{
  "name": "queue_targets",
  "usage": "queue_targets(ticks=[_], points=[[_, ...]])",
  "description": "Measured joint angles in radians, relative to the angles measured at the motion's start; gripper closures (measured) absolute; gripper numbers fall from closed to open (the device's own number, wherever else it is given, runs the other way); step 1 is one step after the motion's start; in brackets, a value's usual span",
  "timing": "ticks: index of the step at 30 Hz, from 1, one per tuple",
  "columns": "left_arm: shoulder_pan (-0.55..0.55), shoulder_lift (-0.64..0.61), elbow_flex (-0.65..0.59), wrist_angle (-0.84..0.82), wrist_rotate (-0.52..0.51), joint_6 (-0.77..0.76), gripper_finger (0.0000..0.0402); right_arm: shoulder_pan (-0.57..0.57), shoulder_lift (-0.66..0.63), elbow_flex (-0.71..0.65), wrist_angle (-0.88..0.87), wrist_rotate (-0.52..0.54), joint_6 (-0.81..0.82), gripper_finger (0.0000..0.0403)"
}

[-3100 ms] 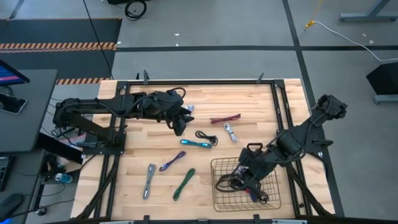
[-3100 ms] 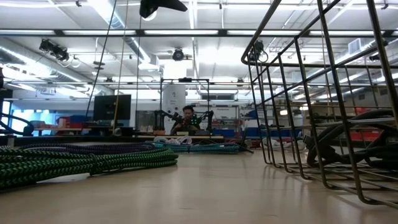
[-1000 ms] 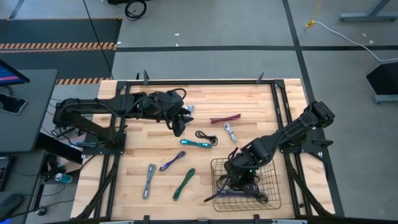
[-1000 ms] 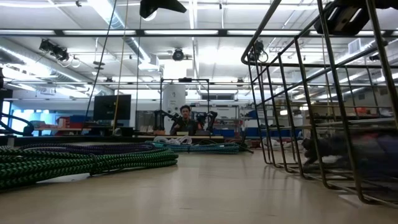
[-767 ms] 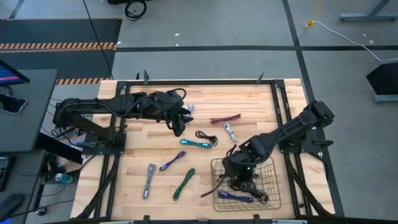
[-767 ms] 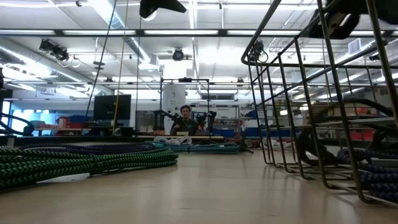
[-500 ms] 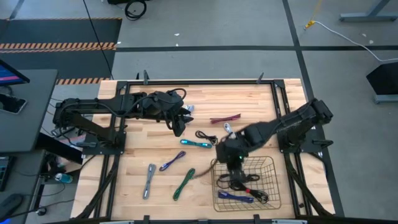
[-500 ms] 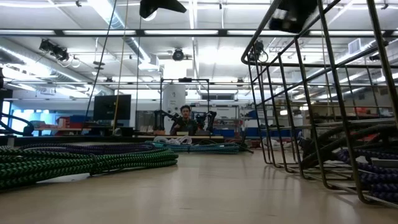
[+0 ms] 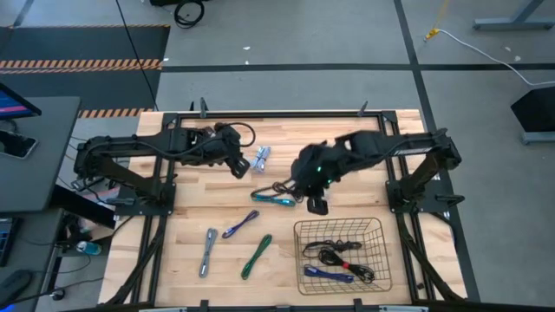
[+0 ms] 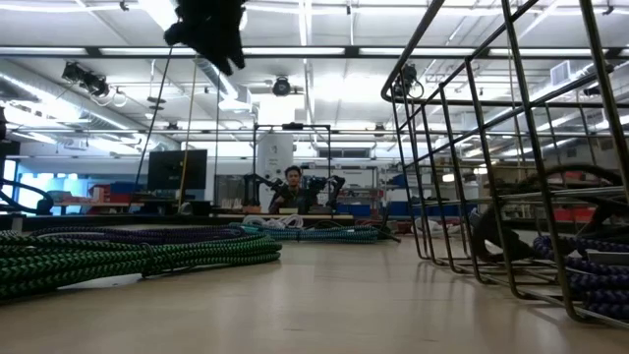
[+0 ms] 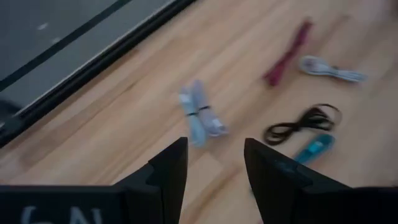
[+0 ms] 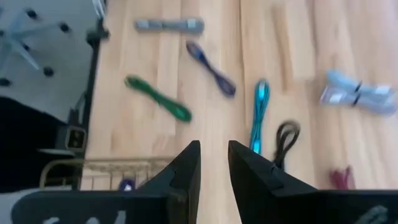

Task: Pick and place USB-C Cables
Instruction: Put the purple charger cable into the wire basket

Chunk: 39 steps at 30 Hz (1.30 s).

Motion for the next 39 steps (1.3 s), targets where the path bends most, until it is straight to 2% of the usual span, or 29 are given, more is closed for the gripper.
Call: queue_targets(ticks=[4,8,18,26,32,39], points=[[0.020,0.026,0.000,-0.037,0.002,-0.028,0.0237,-0.028,0.000,0.094,-0.002,0.000,-0.050,0.0316],[0.006,0.090,0.000,-0.060,0.088,-0.059,0.0237,-0.052,0.000,0.176,-0.007,0.001,-0.102,0.0316],[-0.142,0.317,0.000,-0.117,0.260,-0.160,0.0237,-0.099,0.000,0.313,-0.014,-0.001,-0.226,0.0316],[-0.271,0.401,0.000,-0.091,0.429,-0.268,0.0237,-0.128,-0.006,0.363,-0.035,-0.003,-0.315,0.0316],[-0.357,0.410,0.000,0.000,0.446,-0.349,0.0237,-0.149,-0.022,0.363,-0.050,-0.004,-0.334,0.0316],[-0.416,0.449,0.001,-0.030,0.442,-0.364,0.0232,-0.152,-0.024,0.363,-0.070,-0.004,-0.360,0.0316]])
